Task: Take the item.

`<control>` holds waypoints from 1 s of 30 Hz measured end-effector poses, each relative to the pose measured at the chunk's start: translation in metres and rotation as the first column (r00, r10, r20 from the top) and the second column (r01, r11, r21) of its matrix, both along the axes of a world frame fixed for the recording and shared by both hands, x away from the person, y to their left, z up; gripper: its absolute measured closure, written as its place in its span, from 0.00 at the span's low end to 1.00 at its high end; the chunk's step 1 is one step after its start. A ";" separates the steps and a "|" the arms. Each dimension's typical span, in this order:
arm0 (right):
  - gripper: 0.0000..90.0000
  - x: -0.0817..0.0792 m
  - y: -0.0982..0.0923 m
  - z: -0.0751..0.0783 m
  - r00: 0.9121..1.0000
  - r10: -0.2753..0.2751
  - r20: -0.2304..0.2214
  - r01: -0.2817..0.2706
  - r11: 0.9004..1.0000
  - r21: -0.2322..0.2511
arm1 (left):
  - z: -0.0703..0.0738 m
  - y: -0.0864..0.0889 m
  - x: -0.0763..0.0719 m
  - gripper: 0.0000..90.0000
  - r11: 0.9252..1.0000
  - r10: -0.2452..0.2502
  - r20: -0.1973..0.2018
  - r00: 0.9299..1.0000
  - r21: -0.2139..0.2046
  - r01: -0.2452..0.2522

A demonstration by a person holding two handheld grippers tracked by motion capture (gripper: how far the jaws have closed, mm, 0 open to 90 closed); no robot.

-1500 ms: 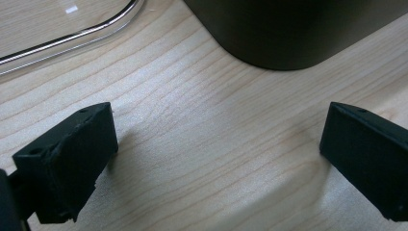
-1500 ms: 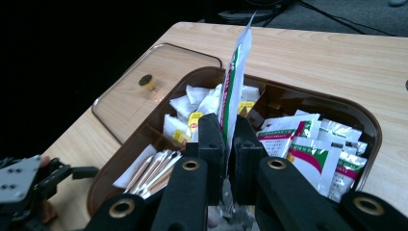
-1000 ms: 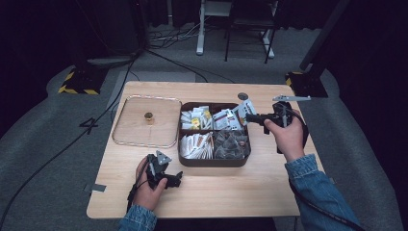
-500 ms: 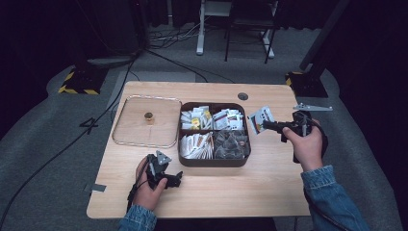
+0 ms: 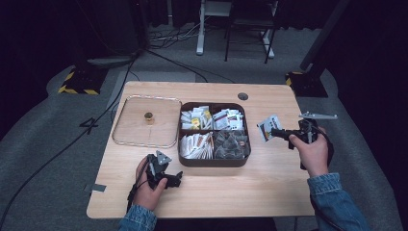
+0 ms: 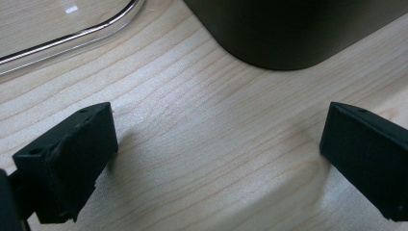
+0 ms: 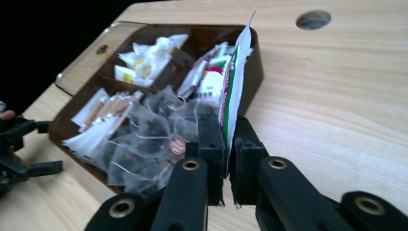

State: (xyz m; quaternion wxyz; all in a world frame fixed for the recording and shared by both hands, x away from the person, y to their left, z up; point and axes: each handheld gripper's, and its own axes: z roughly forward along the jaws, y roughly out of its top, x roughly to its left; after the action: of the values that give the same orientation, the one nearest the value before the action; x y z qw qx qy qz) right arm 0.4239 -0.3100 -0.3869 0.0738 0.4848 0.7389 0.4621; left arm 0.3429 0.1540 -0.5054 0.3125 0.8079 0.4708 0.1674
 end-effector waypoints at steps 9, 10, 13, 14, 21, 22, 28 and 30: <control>0.95 0.007 -0.005 -0.027 0.998 -0.039 -0.039 0.037 0.998 -0.050 | 0.000 0.000 0.000 0.00 1.000 0.000 0.000 1.000 0.000 0.000; 0.95 0.007 -0.006 -0.030 0.998 -0.042 -0.043 0.040 0.998 -0.049 | 0.000 0.000 0.000 0.00 1.000 0.000 0.000 1.000 0.001 0.000; 0.95 0.006 -0.008 -0.039 0.997 -0.045 -0.065 0.044 0.999 -0.017 | 0.000 0.000 0.000 0.00 1.000 0.000 0.000 1.000 0.001 0.000; 0.95 0.005 -0.009 -0.043 0.996 -0.051 -0.072 0.051 0.999 -0.008 | 0.000 0.000 0.000 0.00 1.000 0.000 0.000 1.000 0.001 0.000; 0.95 -0.003 -0.016 -0.061 0.993 -0.085 -0.088 0.087 0.996 0.022 | 0.000 0.000 0.000 0.00 1.000 0.000 0.000 1.000 0.001 0.000; 0.95 -0.005 -0.015 -0.064 0.992 -0.094 -0.085 0.095 0.995 0.017 | 0.000 0.000 0.000 0.00 1.000 0.001 -0.001 1.000 0.000 -0.001; 0.95 -0.008 -0.013 -0.064 0.991 -0.108 -0.078 0.108 0.994 -0.005 | 0.000 0.000 0.000 0.00 1.000 0.004 0.000 1.000 -0.003 -0.004; 0.95 -0.010 -0.013 -0.064 0.990 -0.109 -0.086 0.108 0.994 -0.017 | 0.000 -0.001 0.000 0.00 1.000 0.004 0.000 1.000 -0.003 -0.004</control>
State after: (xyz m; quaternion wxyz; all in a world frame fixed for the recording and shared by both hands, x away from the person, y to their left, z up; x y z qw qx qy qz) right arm 0.4143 -0.3227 -0.4507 0.0698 0.5435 0.7167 0.4313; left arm 0.3433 0.1535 -0.5055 0.3132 0.8065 0.4728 0.1673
